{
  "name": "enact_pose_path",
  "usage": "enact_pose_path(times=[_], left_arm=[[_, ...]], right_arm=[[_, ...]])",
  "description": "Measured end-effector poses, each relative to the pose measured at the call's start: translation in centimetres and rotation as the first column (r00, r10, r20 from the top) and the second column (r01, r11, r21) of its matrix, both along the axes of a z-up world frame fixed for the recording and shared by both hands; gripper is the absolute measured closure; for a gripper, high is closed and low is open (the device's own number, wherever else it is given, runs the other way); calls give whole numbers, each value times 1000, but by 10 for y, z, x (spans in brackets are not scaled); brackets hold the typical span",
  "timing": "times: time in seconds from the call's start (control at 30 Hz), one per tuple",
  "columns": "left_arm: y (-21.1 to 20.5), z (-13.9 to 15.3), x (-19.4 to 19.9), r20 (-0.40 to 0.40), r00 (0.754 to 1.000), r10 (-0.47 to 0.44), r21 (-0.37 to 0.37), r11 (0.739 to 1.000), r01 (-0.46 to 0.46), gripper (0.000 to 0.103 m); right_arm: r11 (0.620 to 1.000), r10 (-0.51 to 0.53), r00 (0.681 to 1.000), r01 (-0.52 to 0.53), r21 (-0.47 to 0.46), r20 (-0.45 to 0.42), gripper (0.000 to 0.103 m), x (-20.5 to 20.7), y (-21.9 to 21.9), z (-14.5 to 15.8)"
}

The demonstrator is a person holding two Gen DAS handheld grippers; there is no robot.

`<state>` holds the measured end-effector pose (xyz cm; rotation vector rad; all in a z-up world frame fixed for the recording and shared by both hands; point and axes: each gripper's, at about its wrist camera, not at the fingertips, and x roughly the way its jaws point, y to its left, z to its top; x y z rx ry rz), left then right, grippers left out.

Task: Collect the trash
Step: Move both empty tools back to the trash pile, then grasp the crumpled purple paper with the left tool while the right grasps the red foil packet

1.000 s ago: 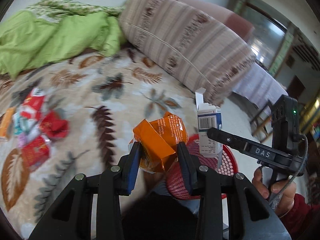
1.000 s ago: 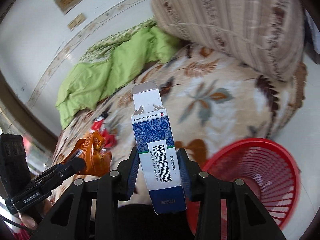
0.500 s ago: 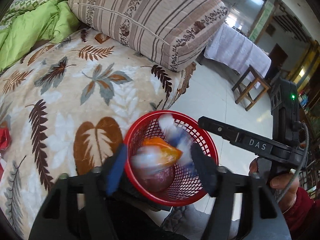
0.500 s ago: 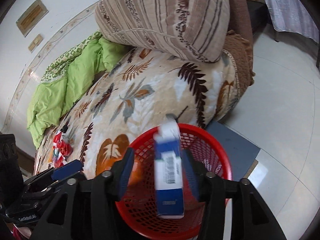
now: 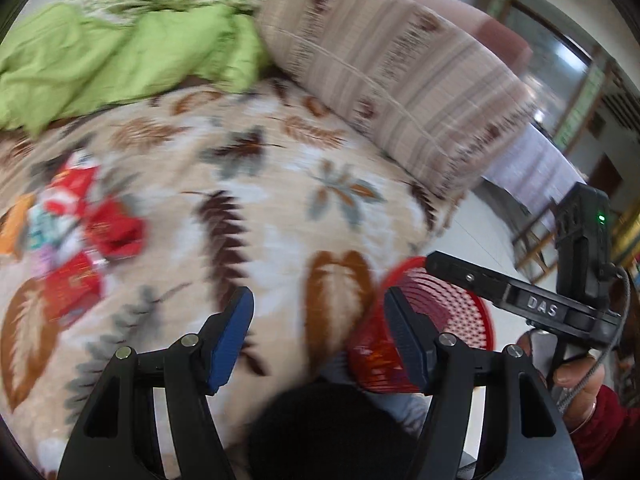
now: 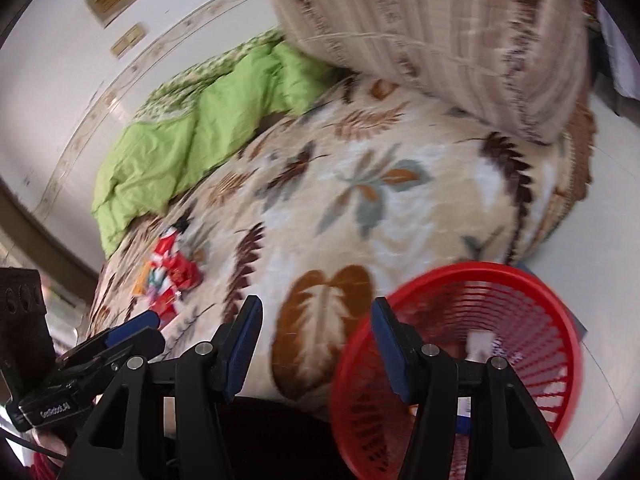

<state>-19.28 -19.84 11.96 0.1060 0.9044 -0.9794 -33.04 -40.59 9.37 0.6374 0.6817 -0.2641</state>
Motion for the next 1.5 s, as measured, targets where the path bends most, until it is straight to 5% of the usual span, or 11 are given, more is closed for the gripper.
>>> enact_pose_path(times=[0.2,0.43,0.77,0.9,1.0,1.1,1.33,1.5], left_arm=[[67,-1,43,14,986,166,-10,986,-165,37],[147,-15,103,-40,919,392,-14,920,-393,37],[177,-48,154,-81,852,518,23,855,-518,37],[167,-62,170,-101,848,520,37,854,-520,37],[156,-71,179,-103,855,508,49,861,-505,37],[146,-81,186,-114,862,493,63,870,-489,38],[132,-97,197,-106,873,477,101,878,-468,72],[135,-90,187,-62,879,473,80,880,-468,75]], right_arm=[[984,171,985,-171,-45,-13,44,60,50,2],[932,340,938,-346,-104,-75,44,142,102,-6],[908,403,901,-415,-50,-158,44,253,131,-42],[919,381,905,-394,-30,-190,44,274,133,-57],[925,374,907,-381,1,-192,77,278,132,-63],[932,354,916,-361,-4,-188,84,271,131,-65],[955,289,949,-294,-26,-126,85,245,132,-53],[956,282,955,-288,-55,-87,85,233,142,-45]])
